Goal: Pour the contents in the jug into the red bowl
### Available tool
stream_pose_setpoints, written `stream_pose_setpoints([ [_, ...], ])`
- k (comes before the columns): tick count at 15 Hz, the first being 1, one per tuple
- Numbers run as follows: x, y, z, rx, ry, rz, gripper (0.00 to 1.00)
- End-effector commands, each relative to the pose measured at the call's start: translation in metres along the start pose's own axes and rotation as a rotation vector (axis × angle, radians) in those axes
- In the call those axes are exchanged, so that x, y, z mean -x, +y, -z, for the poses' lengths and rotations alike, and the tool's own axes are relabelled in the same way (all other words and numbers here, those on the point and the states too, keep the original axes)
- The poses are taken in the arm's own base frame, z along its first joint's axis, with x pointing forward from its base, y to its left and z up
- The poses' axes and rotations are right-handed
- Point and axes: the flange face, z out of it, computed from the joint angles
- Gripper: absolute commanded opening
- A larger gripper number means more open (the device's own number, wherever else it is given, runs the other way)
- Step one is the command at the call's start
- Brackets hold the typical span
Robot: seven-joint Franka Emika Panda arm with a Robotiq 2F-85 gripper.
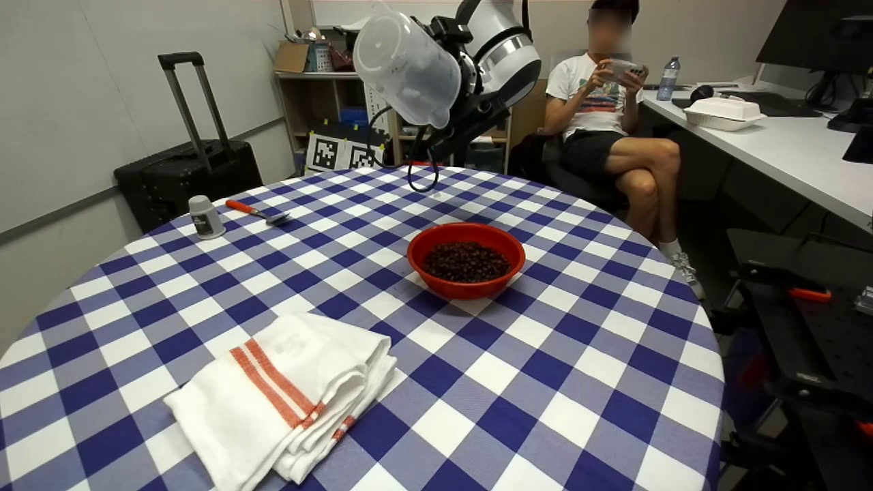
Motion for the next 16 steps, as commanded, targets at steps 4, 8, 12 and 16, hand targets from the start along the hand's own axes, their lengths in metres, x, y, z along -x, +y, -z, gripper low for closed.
stream_pose_setpoints([
  [4,0.004,0.005,0.000,0.006,-0.004,-0.091,0.07],
  [8,-0.006,0.005,-0.014,0.143,-0.139,-0.156,0.07],
  [12,-0.037,0.001,-0.043,0.285,-0.270,-0.164,0.07],
  [16,-0.074,-0.015,-0.068,0.438,-0.407,-0.139,0.07],
])
